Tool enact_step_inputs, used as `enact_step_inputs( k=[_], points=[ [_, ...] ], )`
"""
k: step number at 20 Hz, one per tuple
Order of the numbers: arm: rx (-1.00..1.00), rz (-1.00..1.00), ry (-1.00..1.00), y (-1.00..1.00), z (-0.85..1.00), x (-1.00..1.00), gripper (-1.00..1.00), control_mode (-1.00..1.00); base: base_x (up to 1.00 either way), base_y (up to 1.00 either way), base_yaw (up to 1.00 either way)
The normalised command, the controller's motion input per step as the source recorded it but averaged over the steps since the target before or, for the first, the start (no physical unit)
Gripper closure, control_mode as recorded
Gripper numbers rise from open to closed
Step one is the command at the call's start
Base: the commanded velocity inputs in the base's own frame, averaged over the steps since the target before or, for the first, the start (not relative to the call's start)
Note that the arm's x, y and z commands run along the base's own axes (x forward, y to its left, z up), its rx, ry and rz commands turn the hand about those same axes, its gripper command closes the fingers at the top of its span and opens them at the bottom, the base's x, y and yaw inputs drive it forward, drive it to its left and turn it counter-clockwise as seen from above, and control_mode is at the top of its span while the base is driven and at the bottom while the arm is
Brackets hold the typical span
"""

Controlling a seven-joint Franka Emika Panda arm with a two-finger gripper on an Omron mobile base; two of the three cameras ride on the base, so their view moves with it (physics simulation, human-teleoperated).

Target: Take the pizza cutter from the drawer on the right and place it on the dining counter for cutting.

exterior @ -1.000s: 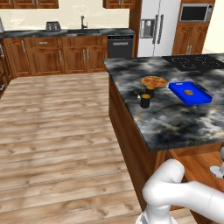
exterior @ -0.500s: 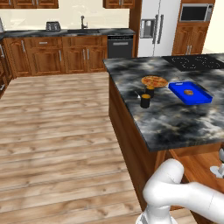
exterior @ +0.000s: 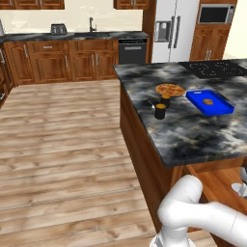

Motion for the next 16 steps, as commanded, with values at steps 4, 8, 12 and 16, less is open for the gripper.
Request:
enact_step_inputs(
  k=[4,8,12,16],
  points=[
    [0.0,0.0,0.0,0.0,-0.2,0.0,-1.0,-1.0,0.0,0.0,0.0],
    [0.0,0.0,0.0,0.0,-0.19,0.0,-1.0,-1.0,0.0,0.0,0.0],
    [0.0,0.0,0.0,0.0,-0.16,0.0,-1.0,-1.0,0.0,0.0,0.0],
    [0.0,0.0,0.0,0.0,-0.13,0.0,-1.0,-1.0,0.0,0.0,0.0]
  ],
)
